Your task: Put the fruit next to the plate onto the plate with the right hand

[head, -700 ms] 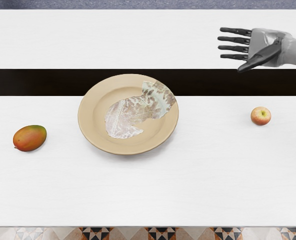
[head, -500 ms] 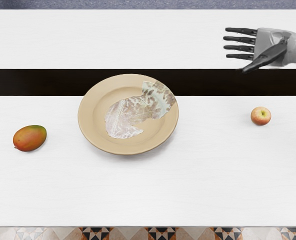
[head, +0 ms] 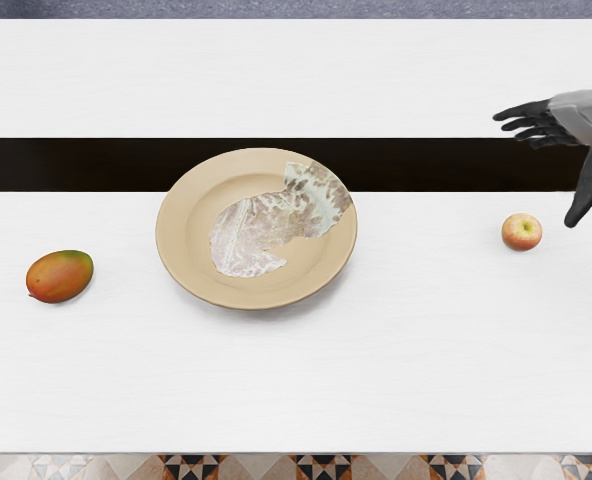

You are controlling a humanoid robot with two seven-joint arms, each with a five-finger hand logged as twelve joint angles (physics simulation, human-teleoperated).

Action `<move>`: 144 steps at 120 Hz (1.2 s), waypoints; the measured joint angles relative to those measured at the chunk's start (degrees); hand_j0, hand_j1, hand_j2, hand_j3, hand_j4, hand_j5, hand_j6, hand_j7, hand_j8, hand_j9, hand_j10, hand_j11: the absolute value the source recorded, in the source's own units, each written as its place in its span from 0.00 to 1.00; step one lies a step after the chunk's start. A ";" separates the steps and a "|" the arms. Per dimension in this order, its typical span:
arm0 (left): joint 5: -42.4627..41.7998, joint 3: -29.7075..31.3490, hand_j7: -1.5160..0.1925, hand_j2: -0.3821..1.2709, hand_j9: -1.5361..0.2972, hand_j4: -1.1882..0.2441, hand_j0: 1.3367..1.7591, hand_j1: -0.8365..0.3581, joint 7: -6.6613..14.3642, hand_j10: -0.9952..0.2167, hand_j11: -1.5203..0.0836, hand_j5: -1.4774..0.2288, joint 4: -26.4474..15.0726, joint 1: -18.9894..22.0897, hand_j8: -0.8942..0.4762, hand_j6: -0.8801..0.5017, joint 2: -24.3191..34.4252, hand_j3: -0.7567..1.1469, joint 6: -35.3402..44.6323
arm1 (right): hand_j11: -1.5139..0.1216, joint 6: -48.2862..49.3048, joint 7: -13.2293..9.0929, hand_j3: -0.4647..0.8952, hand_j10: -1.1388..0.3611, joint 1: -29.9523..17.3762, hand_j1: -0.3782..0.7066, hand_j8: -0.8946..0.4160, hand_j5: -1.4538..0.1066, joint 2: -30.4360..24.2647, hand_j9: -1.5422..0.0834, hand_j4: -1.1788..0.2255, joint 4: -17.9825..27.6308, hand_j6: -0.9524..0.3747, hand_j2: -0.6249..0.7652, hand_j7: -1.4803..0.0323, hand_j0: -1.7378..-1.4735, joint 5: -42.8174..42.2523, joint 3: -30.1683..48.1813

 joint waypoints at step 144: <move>0.00 -0.01 0.70 0.26 0.66 0.66 0.76 0.75 0.00 0.62 0.75 0.68 0.00 0.00 0.47 0.46 0.00 0.40 0.00 | 0.64 -48.25 -3.09 0.34 0.52 -17.92 0.42 0.40 0.63 4.47 0.66 0.58 15.67 0.44 0.40 0.67 0.30 -31.38 -10.99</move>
